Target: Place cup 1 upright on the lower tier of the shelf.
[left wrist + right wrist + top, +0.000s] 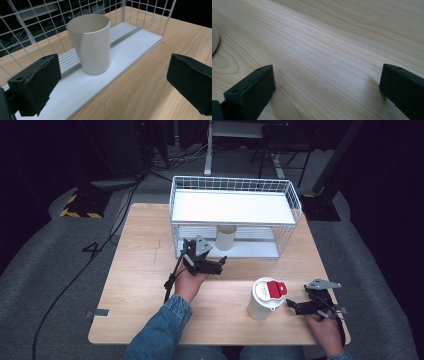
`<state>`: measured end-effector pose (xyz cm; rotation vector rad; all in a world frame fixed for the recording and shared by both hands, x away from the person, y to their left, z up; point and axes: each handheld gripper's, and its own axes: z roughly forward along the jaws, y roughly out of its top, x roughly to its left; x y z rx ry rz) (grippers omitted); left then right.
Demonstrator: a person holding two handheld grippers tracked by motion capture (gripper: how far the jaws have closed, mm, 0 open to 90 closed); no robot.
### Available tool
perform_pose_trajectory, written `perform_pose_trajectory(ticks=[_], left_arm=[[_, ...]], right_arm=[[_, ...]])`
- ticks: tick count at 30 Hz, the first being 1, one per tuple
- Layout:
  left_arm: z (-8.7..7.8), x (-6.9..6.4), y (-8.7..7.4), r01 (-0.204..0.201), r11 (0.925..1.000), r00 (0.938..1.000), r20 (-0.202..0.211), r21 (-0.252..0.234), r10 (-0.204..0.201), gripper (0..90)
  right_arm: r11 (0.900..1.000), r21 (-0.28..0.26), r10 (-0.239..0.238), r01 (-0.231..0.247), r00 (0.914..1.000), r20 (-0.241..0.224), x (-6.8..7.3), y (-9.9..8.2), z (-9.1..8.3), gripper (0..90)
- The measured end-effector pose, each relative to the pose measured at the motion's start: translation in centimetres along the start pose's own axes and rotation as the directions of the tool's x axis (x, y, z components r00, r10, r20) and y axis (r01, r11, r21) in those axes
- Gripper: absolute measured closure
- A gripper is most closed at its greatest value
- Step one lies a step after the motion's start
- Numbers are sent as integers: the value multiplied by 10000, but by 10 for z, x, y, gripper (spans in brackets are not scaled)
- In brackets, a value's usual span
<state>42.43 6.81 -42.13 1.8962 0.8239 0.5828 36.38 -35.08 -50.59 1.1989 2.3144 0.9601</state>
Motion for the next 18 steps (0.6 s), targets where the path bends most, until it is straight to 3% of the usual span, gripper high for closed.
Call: perform_pose_trajectory(ticks=[10, 18], left_arm=[[-30, 1, -7, 78, 9998, 9999, 124, 164, -80, 0], [-55, 10, -16, 504, 9968, 9975, 465, 626, -534, 0]], right_arm=[[10000, 2, -4, 4, 10000, 0, 0, 0, 0, 3], [10000, 3, -1, 1, 10000, 0, 0, 0, 0, 3]])
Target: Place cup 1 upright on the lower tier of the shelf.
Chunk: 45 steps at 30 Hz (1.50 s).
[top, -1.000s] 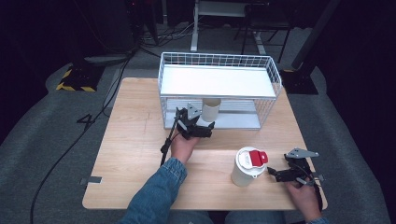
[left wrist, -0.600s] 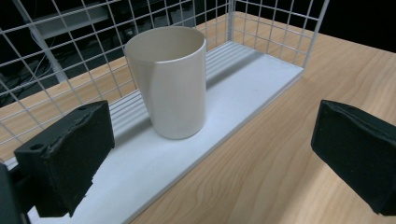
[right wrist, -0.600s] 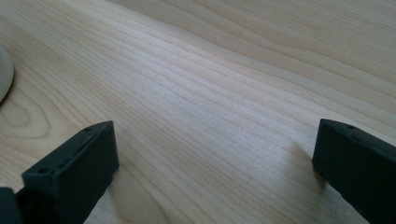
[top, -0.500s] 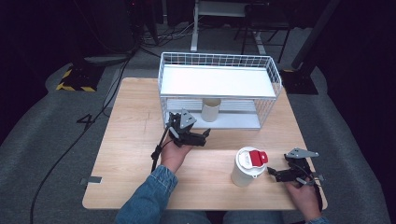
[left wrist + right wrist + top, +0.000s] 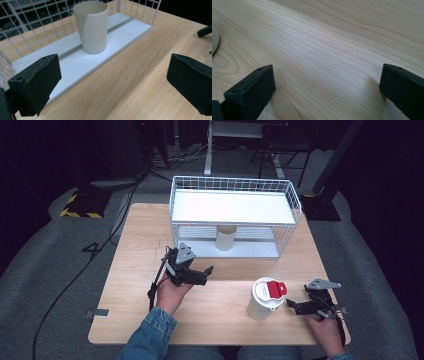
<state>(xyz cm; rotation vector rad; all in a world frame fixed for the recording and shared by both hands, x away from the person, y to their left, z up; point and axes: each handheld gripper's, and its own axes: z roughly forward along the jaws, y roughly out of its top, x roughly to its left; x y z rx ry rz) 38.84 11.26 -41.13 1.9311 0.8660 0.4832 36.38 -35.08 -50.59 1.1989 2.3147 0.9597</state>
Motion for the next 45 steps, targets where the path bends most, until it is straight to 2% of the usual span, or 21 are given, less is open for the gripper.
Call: perform_pose_trajectory(ticks=[3, 7, 12, 23, 26, 29, 32, 33, 36, 37, 40, 43, 44, 45], left_arm=[[-11, 4, -6, 324, 9995, 9994, 119, -58, -324, 0], [-21, 4, -12, 75, 9999, 9999, -74, 124, -75, 0], [-32, 3, -20, -169, 9992, 9998, -74, 370, 171, 0], [-58, -2, -52, -175, 9970, 9997, -158, 753, 187, 0], [-62, -3, -59, -64, 9957, 9999, -115, 922, 75, 1], [-65, -3, -66, -90, 9937, 9999, -130, 1117, 105, 1], [-67, -3, -72, 83, 9926, 9999, -98, 1208, -72, 1], [-67, -4, -78, 308, 9915, 9995, -110, 1265, -297, 1], [-67, -3, -85, 332, 9885, 9994, -156, 1474, -313, 1], [-66, -3, -91, 370, 9830, 9992, -224, 1796, -335, 1], [-67, -1, -99, 529, 9761, 9985, -225, 2110, -493, 1], [-67, 3, -104, 499, 9694, 9984, -360, 2403, -425, 1], [-67, 3, -104, 499, 9694, 9984, -360, 2403, -425, 1], [-65, 5, -107, 479, 9599, 9980, -523, 2761, -347, 1]], right_arm=[[10000, 2, -1, 1, 10000, 0, 0, 0, 0, 3], [10000, 6, -1, 1, 10000, -3, 0, 0, 0, 3], [10000, 12, -3, 3, 10000, -4, 0, 0, 0, 3], [10000, 13, -3, 3, 10000, -3, 0, 0, 0, 3], [10000, 12, -4, 4, 10000, -2, 0, 0, 0, 3], [9997, 3, 224, -224, 9996, 196, 2, -1, -1, 5], [9997, 5, 231, -231, 9996, 172, 2, -1, -1, 2], [9997, 11, 231, -231, 9996, 138, 2, -1, -1, 1], [9997, 18, 223, -223, 9997, 142, 2, -1, -1, 0], [9998, 22, 217, -218, 9996, 161, 2, -1, -1, 0], [9997, 24, 252, -253, 9995, 191, 3, -1, -1, 0], [9997, 23, 259, -259, 9995, 199, 3, -1, -1, 0], [9997, 23, 259, -259, 9995, 199, 3, -1, -1, 0], [9997, 21, 260, -261, 9995, 197, 3, -1, -1, 0]])
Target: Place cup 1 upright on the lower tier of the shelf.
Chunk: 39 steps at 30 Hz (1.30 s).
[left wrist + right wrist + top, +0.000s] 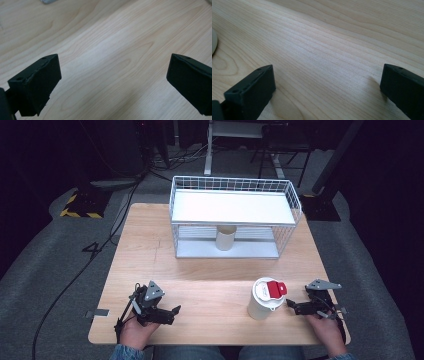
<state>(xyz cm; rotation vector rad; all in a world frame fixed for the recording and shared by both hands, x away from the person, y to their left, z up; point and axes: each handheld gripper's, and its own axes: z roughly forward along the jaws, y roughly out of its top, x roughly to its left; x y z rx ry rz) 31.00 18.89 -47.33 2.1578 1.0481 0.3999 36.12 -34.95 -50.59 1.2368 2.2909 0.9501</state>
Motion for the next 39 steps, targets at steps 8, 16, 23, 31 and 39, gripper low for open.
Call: perform_pose_trajectory(ticks=[8, 16, 23, 31, 39], left_arm=[[10, 3, -6, 130, 9979, 9999, -19, 627, -129, 1], [14, 10, -9, 431, 9921, 9991, -88, 1181, -423, 4], [18, 17, -14, 520, 9865, 9984, -286, 1553, -482, 6], [22, 19, -21, 638, 9951, 9966, -571, 761, -595, 0], [25, 22, -21, 610, 9970, 9969, -531, 479, -585, 0]], right_arm=[[10000, -1, -2, 2, 10000, -2, 0, 0, 0, 0], [10000, -1, -2, 2, 10000, -2, 0, 0, 0, 0], [10000, -1, -2, 2, 10000, -4, 0, 0, 0, 0], [10000, 0, -3, 3, 10000, -1, 0, 0, 0, 0], [10000, 8, 25, -25, 10000, 21, 0, 0, 0, 0]])
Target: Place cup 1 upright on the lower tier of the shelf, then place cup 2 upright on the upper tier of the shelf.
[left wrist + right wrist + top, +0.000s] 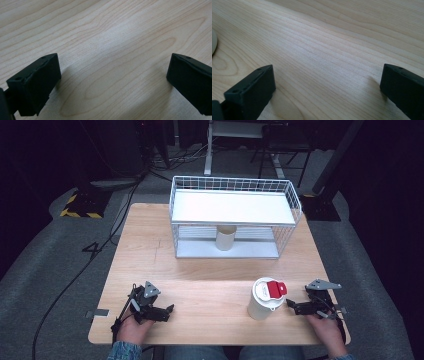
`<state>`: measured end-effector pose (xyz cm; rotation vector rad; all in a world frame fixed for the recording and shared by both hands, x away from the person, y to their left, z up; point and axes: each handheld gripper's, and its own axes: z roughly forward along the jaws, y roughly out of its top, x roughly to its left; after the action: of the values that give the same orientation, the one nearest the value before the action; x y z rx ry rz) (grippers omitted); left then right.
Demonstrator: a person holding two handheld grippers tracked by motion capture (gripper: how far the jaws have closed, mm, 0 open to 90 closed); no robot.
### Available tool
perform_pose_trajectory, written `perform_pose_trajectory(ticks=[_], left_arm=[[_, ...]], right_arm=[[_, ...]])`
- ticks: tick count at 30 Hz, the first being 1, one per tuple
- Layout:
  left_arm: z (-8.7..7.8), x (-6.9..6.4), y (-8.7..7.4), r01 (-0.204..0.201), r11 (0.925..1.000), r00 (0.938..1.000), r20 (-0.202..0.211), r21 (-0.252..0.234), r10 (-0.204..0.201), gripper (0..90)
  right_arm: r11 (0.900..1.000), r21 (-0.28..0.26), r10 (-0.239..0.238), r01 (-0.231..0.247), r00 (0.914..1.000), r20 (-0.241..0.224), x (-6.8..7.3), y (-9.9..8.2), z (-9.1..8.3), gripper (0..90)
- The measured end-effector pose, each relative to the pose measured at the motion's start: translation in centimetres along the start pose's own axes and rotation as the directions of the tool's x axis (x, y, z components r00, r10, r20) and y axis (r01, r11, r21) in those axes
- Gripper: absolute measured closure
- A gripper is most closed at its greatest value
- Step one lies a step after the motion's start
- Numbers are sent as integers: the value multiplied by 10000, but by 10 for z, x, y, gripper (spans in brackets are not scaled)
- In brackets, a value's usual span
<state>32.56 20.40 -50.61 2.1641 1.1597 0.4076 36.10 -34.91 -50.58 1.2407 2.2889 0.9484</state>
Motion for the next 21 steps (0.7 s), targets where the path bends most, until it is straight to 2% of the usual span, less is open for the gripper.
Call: perform_pose_trajectory(ticks=[16, 21], left_arm=[[3, 4, 4, -44, 10000, 10000, 27, 31, 44, 0], [4, 7, 5, -337, 9994, 9993, 143, 51, 337, 1]], right_arm=[[10000, -23, 7, -6, 9999, 105, 0, 0, 0, 3], [10000, -30, 6, -6, 10000, 53, 0, 0, 0, 3]])
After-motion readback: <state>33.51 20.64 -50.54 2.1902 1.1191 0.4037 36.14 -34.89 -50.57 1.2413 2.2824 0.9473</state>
